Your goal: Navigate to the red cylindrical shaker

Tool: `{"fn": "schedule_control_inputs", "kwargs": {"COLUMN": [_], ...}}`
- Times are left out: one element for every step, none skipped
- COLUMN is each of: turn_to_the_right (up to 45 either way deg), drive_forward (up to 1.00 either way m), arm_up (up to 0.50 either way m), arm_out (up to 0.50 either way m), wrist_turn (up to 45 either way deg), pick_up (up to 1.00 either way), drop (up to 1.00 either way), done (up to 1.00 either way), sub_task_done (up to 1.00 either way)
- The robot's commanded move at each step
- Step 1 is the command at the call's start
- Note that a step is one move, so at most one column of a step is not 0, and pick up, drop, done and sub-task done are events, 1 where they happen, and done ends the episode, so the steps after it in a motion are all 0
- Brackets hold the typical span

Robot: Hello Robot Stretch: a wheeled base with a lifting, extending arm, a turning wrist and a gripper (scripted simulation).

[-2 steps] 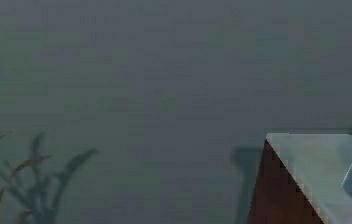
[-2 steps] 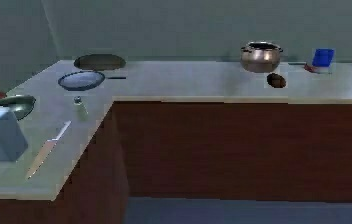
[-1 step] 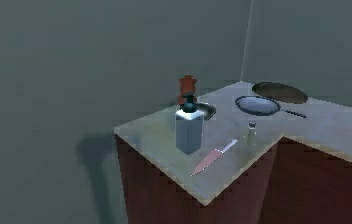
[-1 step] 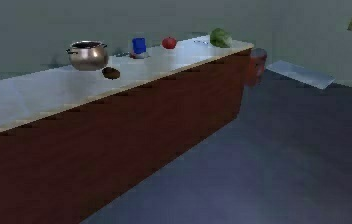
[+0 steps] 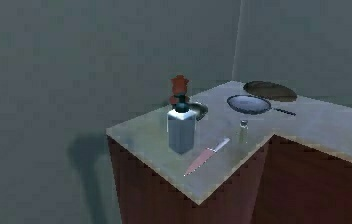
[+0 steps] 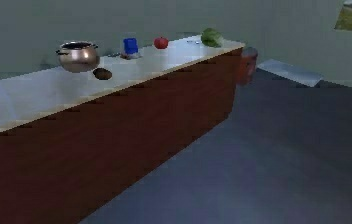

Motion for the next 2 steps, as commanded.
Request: {"fn": "schedule_control_inputs", "kwargs": {"turn_to_the_right": [0.0,0.0], "drive_forward": [1.00,0.00], "arm_up": [0.00,0.00], "arm_out": [0.00,0.00], "wrist_turn": [0.0,0.0], "pick_up": [0.00,0.00], "drop": [0.00,0.00], "done": [0.00,1.00], "sub_task_done": [0.00,0.00]}}
